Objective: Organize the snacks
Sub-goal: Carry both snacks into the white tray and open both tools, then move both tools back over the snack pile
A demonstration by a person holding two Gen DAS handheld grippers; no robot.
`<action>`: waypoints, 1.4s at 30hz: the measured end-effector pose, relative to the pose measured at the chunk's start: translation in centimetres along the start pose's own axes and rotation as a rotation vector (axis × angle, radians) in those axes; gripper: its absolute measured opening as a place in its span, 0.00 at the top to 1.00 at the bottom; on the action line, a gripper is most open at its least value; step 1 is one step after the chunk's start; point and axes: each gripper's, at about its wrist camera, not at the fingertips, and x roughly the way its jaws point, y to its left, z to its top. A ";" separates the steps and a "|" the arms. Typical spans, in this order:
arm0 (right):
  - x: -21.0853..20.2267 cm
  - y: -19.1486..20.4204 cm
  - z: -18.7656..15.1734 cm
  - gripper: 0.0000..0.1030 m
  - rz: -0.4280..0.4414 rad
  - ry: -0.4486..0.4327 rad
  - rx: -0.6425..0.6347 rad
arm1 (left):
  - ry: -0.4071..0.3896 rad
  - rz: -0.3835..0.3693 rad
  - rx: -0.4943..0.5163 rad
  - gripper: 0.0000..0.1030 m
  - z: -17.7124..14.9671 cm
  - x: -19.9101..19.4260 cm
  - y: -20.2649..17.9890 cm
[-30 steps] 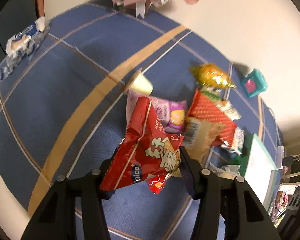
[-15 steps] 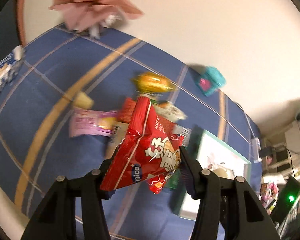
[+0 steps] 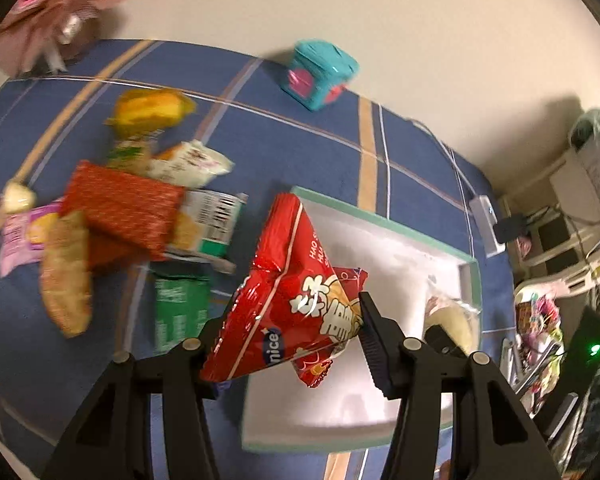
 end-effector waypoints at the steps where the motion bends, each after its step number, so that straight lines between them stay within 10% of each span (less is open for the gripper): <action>1: 0.3 -0.3 0.2 0.44 -0.005 -0.009 0.007 | 0.006 -0.007 0.015 0.46 -0.1 0.7 -0.4; 21: 1.8 -2.3 1.2 0.41 -0.038 0.004 0.032 | 0.046 -0.035 0.109 0.29 0.3 3.9 -2.9; 28: 1.2 -1.3 0.2 0.15 -0.058 0.068 0.001 | 0.042 0.089 0.107 0.22 0.2 1.7 -1.3; 42: -1.6 4.2 -3.8 0.05 -0.054 0.112 -0.059 | 0.019 0.401 0.036 0.17 0.1 -2.1 8.4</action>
